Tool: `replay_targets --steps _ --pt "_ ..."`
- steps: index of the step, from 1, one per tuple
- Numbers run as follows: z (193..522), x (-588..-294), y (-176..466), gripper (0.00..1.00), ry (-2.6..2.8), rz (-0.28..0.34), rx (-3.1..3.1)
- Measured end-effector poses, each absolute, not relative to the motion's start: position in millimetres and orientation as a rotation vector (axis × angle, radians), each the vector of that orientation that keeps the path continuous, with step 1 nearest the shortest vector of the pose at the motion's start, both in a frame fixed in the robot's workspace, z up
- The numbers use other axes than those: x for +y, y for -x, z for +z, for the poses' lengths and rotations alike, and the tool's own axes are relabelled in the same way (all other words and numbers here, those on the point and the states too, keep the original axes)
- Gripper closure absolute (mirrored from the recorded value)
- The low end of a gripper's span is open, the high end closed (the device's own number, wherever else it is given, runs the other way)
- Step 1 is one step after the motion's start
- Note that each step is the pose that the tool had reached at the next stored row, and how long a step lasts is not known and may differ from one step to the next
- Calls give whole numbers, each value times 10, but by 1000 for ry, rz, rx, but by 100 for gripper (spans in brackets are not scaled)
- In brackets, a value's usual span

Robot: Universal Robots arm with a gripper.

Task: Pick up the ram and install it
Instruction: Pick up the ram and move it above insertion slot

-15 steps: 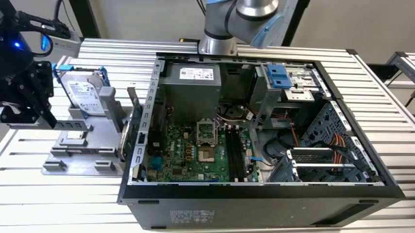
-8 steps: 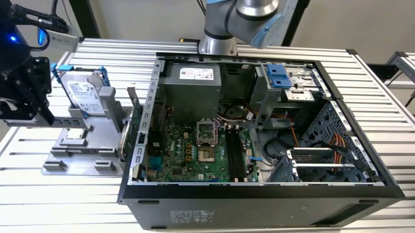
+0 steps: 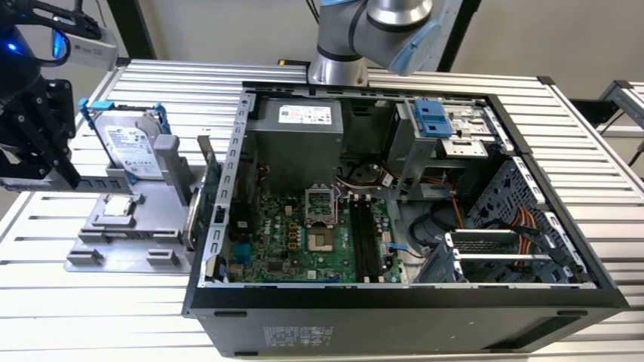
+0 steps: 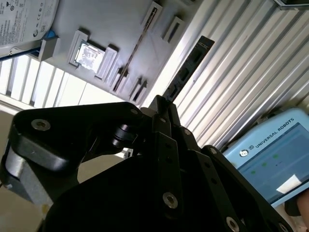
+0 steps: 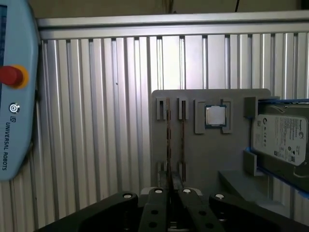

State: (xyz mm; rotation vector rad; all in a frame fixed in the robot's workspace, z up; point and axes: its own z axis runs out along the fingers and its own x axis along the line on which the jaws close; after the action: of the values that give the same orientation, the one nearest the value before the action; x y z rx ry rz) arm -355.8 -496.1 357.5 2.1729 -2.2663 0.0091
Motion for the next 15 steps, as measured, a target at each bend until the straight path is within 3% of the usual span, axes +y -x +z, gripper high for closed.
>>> replay_targets --steps 15 --pt "3774 -4958 3558 100 -2173 9 -2266"
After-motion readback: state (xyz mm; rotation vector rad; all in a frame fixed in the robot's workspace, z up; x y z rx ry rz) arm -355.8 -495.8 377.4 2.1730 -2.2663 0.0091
